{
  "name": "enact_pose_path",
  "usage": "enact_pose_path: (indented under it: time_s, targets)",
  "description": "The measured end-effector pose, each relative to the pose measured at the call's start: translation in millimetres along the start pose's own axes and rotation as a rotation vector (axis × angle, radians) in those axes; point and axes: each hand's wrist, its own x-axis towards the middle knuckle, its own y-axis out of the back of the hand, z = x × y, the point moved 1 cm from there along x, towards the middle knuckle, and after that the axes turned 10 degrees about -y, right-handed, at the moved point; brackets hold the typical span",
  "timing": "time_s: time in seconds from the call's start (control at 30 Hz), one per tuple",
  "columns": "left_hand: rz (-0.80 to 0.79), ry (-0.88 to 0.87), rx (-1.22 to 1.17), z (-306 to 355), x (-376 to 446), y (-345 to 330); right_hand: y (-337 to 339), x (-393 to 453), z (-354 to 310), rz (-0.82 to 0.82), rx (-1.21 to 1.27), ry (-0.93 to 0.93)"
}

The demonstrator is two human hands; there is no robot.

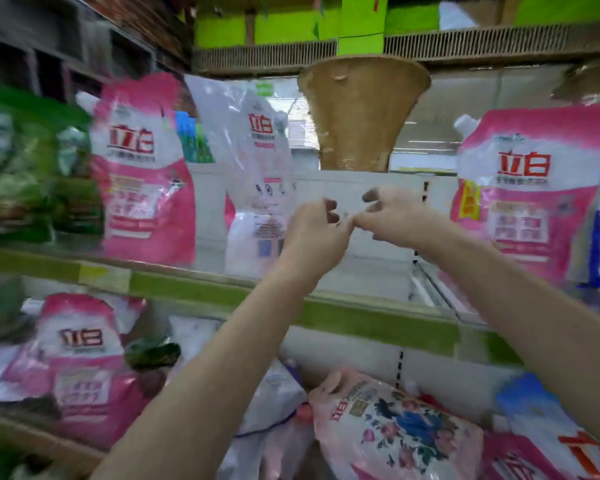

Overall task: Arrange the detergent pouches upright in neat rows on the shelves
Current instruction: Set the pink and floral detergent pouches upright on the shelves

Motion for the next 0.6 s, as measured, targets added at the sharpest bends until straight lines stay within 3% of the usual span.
enact_pose_path:
  time_s: [0.13, 0.3, 0.43, 0.6]
  targets:
    - [0.178, -0.015, 0.004, -18.3, -23.7, 58.6, -54.2, -7.0, -41.3, -0.066, 0.135, 0.072]
    - [0.307, 0.07, -0.031, -41.6, -36.4, 117.4, -109.2, -7.9, -96.7, 0.143, 0.087, 0.144]
    - [0.265, 0.173, -0.026, -58.4, -45.7, 139.6, -133.8, 1.7, -122.4, 0.258, 0.082, 0.037]
    - [0.216, 0.213, 0.018, -71.8, -48.8, 151.8, -139.5, 7.2, -120.1, 0.445, 0.06, 0.046]
